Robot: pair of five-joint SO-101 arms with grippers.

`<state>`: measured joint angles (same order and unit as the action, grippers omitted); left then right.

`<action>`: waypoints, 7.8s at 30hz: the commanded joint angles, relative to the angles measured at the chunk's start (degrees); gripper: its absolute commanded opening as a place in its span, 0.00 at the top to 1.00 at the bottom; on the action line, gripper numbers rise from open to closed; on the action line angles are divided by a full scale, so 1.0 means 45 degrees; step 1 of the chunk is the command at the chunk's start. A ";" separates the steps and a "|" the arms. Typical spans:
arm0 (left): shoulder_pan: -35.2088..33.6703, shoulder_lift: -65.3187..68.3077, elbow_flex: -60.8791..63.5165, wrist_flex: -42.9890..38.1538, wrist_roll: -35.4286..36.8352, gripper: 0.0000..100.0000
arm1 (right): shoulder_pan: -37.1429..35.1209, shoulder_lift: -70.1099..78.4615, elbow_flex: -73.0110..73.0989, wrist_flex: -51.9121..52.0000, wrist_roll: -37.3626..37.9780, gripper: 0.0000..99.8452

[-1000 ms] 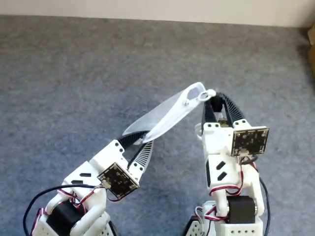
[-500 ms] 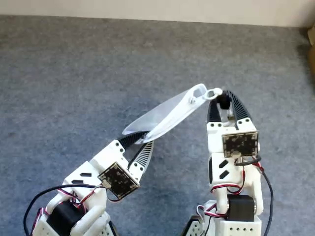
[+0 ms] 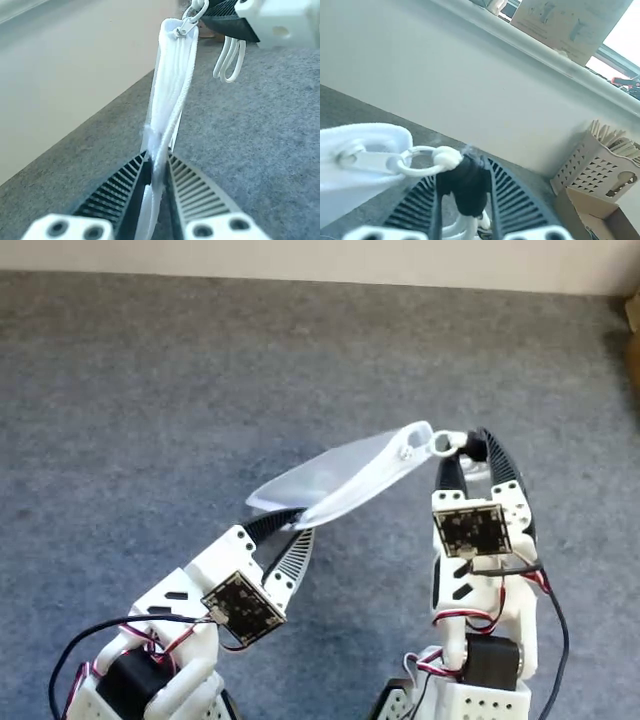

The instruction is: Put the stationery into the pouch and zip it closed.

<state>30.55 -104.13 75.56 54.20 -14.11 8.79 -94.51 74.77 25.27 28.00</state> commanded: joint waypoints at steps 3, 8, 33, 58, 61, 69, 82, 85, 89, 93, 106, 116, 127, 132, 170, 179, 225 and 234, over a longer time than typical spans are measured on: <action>-0.0615 0.0029 -0.0342 0.0430 -0.0039 1.00 | 0.1807 0.0029 -0.0205 -0.0479 0.0078 1.00; -0.0596 0.0029 -0.1065 0.1309 0.0117 1.00 | 0.1807 0.0029 -0.0205 -0.0459 0.0078 1.00; 0.2686 0.0068 -0.2120 0.1309 0.0938 0.81 | -0.3643 -0.0107 -0.0537 0.2491 -0.1055 1.00; 0.1670 0.0029 -0.0420 -0.1387 0.0879 1.00 | -0.5695 -0.0107 -0.1885 0.5578 -0.1035 1.00; 0.1162 0.0029 -0.0654 -0.0762 0.0879 0.99 | -0.4972 -0.0107 -0.1788 0.4855 -0.1035 1.00; -0.0127 0.0029 -0.2042 0.1231 0.0117 0.99 | -0.2413 -0.0107 -0.1748 0.3038 -0.1016 1.00; -0.0186 0.0029 -0.2276 0.1661 0.0078 1.00 | -0.1280 -0.0010 -0.1729 0.2803 -0.0215 1.00; -0.0186 0.0029 -0.2256 0.1661 0.0078 1.00 | -0.1241 -0.0010 -0.1729 0.2803 0.0000 1.00; -0.0186 0.0029 -0.2217 0.1661 0.0078 1.00 | -0.0381 -0.0010 -0.1729 0.2725 0.0059 1.00; -0.0186 0.0029 -0.2198 0.1661 0.0078 1.00 | 0.0850 0.0010 -0.1514 0.1807 0.0059 1.00; -0.0186 0.0029 -0.2159 0.1680 0.0078 1.00 | 0.1670 -0.0107 -0.1377 0.1241 -0.0020 1.00; -0.0205 0.0029 -0.2100 0.1661 0.0078 1.00 | 0.1592 -0.0107 -0.1358 0.1241 -0.0020 0.95; -0.0225 0.0029 -0.2100 0.1621 0.0117 1.00 | -0.0498 -0.0107 -0.1260 0.1241 -0.0039 0.85; -0.1201 0.0029 -0.2061 0.1582 0.0156 0.99 | -0.1827 -0.0107 -0.1241 0.1905 -0.0039 0.85; -0.4249 0.0049 0.3761 -0.7150 0.0117 0.85 | -0.8137 -0.0107 0.6164 -0.5187 -0.0039 0.85; -0.5910 0.0029 0.3175 -0.7111 0.0137 0.85 | -0.8410 -0.0107 0.6183 -0.5109 0.0020 0.85; -0.7062 0.0049 0.4816 -0.2090 0.0137 0.96 | -0.6652 -0.0107 0.6183 0.1084 -0.3575 0.99; -0.7062 0.0147 0.4816 0.1368 0.0137 0.96 | -0.6652 -0.0107 0.6183 0.3175 -0.3731 0.99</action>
<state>-1.01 -103.43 95.87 55.34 -13.32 -21.80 -94.33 95.87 36.44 12.00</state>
